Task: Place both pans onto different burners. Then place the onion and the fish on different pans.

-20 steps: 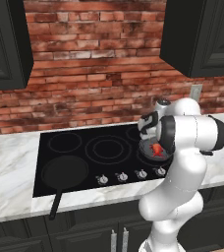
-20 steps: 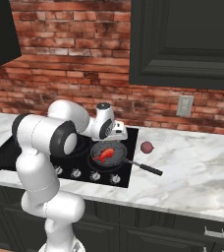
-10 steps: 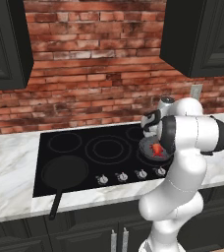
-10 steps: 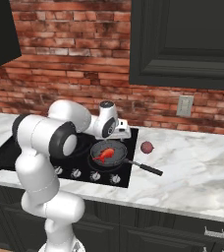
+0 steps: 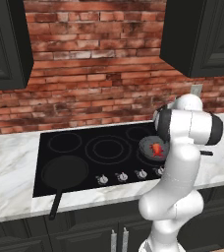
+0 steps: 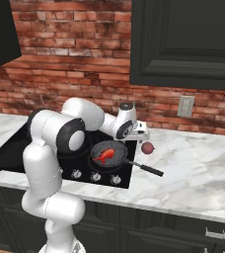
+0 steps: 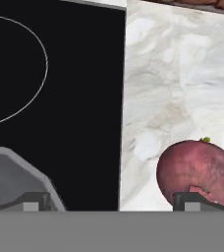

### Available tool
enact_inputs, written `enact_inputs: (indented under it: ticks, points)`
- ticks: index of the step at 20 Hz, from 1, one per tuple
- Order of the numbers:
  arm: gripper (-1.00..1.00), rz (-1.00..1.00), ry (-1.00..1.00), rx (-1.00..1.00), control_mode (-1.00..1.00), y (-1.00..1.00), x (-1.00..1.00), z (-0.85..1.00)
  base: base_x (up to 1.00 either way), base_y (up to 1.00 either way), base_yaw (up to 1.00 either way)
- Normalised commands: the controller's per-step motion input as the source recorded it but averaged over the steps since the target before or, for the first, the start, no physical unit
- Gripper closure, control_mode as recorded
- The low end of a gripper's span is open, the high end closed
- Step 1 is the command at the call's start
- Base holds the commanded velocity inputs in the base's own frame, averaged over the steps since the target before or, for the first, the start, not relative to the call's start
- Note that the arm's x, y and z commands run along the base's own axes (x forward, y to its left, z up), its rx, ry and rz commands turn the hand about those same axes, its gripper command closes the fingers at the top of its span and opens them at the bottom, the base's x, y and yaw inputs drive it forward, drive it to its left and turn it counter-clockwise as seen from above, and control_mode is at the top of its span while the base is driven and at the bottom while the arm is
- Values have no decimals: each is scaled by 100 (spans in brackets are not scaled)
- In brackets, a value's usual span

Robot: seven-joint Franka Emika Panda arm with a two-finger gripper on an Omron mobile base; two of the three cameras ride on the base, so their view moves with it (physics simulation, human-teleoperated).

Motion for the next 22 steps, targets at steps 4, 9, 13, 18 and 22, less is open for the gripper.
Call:
enact_inputs:
  ticks: [4,9,13,18,22]
  points:
    - [-100,-5,0,1,-100,-56,27,1,0,0,0]
    - [-100,-5,0,3,-100,-51,33,0,0,0,0]
    - [-100,-3,0,0,-100,-25,24,0,0,0,0]
    - [-100,0,4,2,-100,-1,1,-4,0,0,0]
    - [-100,0,5,3,-100,0,0,-19,0,0,0]
